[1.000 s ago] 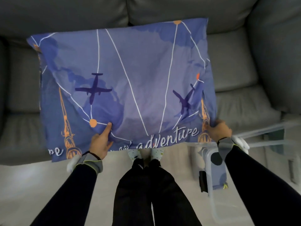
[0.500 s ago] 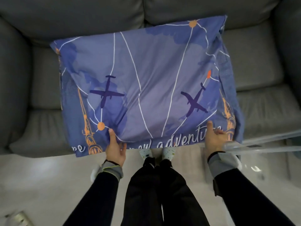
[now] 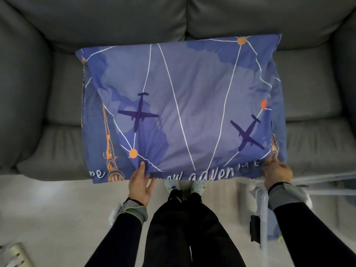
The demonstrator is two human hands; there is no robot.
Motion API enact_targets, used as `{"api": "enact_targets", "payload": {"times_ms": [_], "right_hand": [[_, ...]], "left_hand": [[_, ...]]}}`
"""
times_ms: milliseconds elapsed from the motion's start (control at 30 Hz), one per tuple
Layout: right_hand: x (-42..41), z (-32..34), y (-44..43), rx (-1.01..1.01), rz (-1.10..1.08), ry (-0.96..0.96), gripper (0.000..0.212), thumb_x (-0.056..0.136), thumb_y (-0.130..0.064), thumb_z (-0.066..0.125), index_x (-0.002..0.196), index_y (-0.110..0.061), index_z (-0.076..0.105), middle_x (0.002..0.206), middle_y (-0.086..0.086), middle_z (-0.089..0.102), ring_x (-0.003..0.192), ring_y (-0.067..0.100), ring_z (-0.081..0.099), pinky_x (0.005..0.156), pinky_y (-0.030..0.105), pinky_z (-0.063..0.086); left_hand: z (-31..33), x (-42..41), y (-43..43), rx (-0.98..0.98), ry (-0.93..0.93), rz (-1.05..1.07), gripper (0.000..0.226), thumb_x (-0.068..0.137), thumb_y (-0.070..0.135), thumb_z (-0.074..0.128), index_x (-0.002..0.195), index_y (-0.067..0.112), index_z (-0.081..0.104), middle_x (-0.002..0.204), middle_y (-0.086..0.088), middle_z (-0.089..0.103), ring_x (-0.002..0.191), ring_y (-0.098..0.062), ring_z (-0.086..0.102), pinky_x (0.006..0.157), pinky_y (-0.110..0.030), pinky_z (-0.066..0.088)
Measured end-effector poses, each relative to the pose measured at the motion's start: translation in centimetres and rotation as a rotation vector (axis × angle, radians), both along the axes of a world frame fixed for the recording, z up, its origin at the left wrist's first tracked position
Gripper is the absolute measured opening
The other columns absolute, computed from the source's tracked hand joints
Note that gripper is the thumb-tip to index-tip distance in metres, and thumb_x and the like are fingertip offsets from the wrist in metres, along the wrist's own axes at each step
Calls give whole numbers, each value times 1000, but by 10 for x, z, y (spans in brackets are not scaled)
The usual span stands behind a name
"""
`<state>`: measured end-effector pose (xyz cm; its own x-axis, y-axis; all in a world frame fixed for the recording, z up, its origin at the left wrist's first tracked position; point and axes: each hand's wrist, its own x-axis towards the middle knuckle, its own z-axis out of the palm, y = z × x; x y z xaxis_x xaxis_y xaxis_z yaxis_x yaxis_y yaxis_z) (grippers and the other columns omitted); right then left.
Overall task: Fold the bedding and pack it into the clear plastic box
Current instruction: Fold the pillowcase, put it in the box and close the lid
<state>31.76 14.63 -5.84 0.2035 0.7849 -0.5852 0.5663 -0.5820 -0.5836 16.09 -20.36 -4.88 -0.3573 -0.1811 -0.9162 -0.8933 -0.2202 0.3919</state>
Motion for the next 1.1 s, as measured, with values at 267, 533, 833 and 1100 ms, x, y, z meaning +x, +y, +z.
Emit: {"api": "enact_targets", "payload": {"times_ms": [267,533,833,1100], "right_hand": [[-36,16,-62,-590,8,283,75,73,-66,65,133,-26,47,112,-8,57,106,10,56,111,47,28],[-10,30,-28,-481,-474,814,47,77,0,66,120,-17,58,132,10,54,122,27,53,111,40,36],[-137,116,70,-313,-188,1115,46,51,-21,80,94,-12,70,93,6,71,92,19,69,85,33,53],[-282,69,139,-230,-336,874,30,92,-27,51,64,-19,53,50,-6,59,50,7,62,57,18,54]], "left_hand": [[-30,-3,-2,206,-103,-32,82,64,63,75,134,27,50,132,-3,59,120,-25,56,105,-49,42],[15,-3,-5,313,157,394,52,94,53,44,128,17,60,134,-11,57,124,-27,54,93,-44,52],[113,-168,-18,365,569,395,8,75,27,52,68,24,53,64,6,60,66,-8,64,82,-26,54],[21,-339,-15,-362,410,-337,46,52,71,64,74,34,46,72,16,43,62,13,49,73,-13,44]]}}
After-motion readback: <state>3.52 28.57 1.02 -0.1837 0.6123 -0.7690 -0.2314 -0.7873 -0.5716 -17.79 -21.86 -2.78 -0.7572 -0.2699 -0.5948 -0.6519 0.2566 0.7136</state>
